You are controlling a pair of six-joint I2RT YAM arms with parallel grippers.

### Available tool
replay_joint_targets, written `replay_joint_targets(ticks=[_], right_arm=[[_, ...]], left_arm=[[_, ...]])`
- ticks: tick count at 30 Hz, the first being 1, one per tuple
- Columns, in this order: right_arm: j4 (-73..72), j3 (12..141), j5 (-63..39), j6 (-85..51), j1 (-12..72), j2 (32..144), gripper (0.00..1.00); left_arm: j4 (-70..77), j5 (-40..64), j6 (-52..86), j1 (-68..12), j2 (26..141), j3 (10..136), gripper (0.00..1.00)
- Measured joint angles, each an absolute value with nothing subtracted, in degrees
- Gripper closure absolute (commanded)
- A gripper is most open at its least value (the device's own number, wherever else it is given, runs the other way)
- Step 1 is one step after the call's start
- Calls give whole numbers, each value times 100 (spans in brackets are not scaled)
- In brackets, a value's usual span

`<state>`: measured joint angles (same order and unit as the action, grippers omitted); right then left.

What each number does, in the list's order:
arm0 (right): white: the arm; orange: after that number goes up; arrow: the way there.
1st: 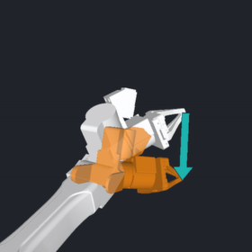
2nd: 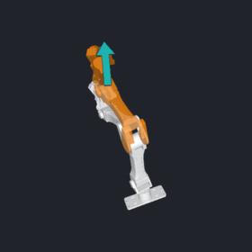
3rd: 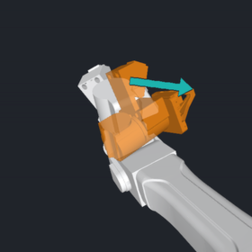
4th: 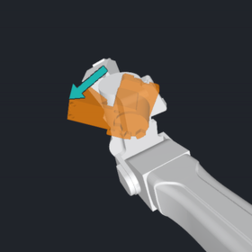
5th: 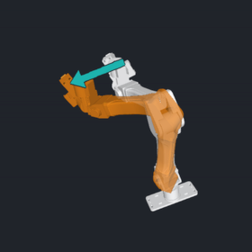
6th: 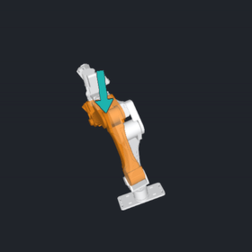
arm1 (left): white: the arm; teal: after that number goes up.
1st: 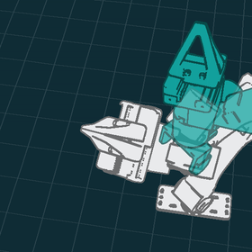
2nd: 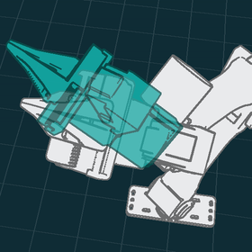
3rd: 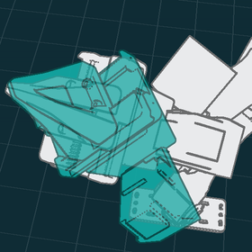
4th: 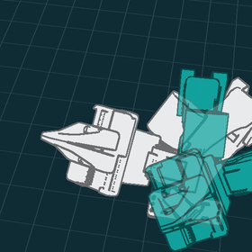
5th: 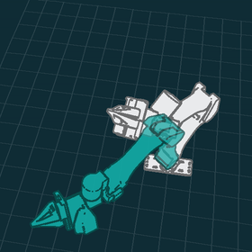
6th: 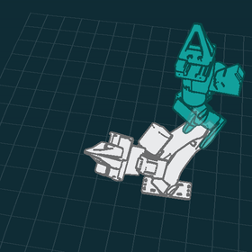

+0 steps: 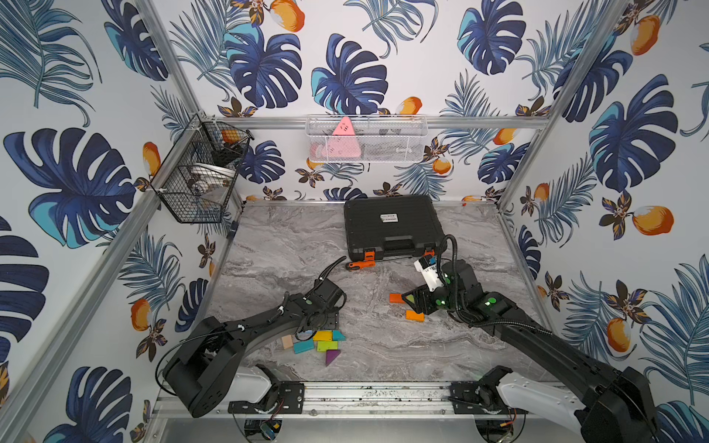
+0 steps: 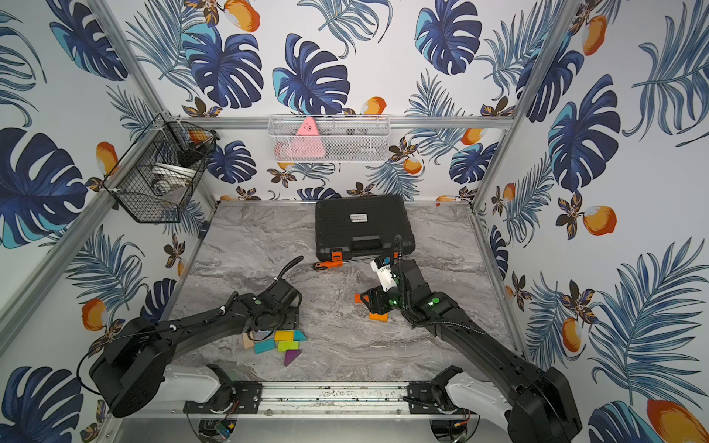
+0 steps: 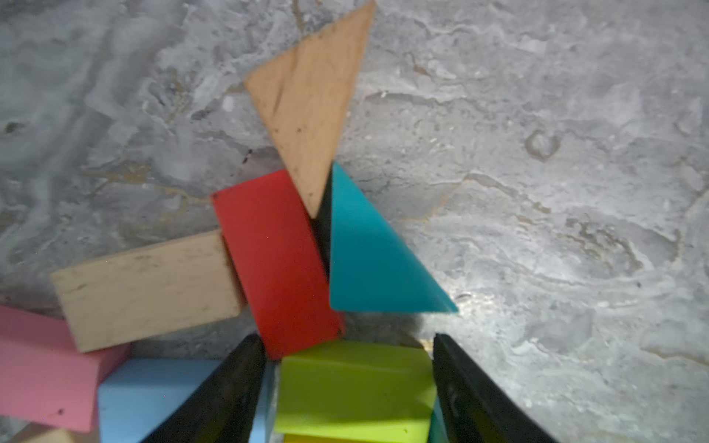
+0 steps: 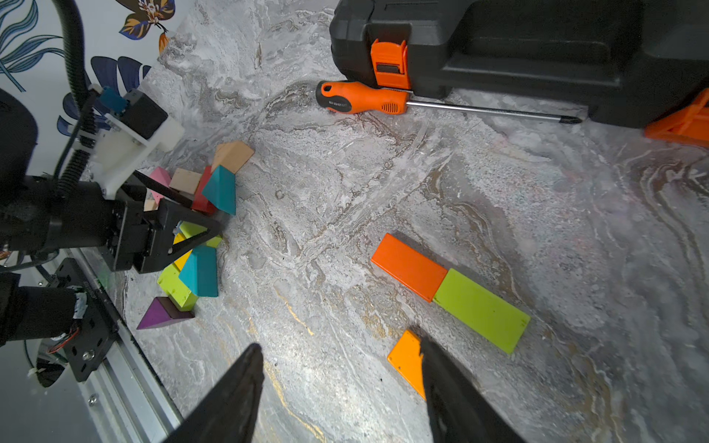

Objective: Assemble a piece of candy with building blocks
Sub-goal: Pick up the building block from the center of the board.

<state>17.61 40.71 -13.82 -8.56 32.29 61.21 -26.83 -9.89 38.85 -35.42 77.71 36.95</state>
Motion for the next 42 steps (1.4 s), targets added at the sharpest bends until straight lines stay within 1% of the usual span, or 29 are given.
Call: replay_joint_targets(ticks=[11, 17, 20, 23, 25, 42], right_arm=[[1763, 4056, -1380, -856, 3247, 6121, 32], [1763, 4053, -1378, -856, 3262, 6130, 32], [1763, 4053, -1376, -854, 3273, 6132, 32], [1763, 4053, -1376, -854, 3295, 6132, 32], [1765, 4053, -1374, -854, 3299, 6132, 32], [1765, 4051, -1350, -843, 3380, 6176, 31]], left_arm=[[-2700, -1070, 3931, -3787, 7780, 3647, 24], [-2676, -1175, 4029, -3920, 7983, 3632, 23], [-2609, -1223, 4053, -3972, 8036, 3642, 28], [-2530, -1288, 4056, -4005, 8071, 3645, 41], [-2521, -1343, 4053, -4010, 8077, 3651, 45], [-2915, -1498, 4049, -4021, 7883, 3852, 46]])
